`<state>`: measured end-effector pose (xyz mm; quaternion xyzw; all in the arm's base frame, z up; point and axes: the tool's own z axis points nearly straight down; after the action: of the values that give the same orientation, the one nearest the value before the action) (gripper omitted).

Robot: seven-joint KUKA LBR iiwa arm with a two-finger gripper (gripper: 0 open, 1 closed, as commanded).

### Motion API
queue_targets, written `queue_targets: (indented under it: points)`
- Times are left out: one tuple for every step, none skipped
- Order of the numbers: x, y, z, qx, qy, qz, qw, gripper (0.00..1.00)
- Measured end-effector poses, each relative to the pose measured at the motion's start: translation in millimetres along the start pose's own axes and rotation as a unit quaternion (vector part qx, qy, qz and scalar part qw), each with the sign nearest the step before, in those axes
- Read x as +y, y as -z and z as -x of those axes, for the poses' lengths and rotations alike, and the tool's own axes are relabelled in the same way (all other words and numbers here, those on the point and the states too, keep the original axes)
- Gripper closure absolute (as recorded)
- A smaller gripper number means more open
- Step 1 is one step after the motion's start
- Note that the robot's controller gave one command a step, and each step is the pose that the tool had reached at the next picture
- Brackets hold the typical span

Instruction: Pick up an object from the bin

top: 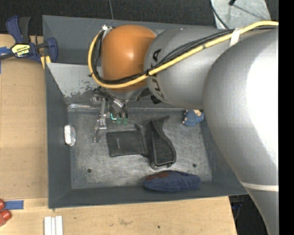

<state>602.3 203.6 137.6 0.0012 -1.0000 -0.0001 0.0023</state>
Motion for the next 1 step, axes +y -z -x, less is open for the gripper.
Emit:
queue_targets:
  points:
    - [-84.2,-65.3,-37.5,-0.0066,0.030,0.003,0.9995,0.00]
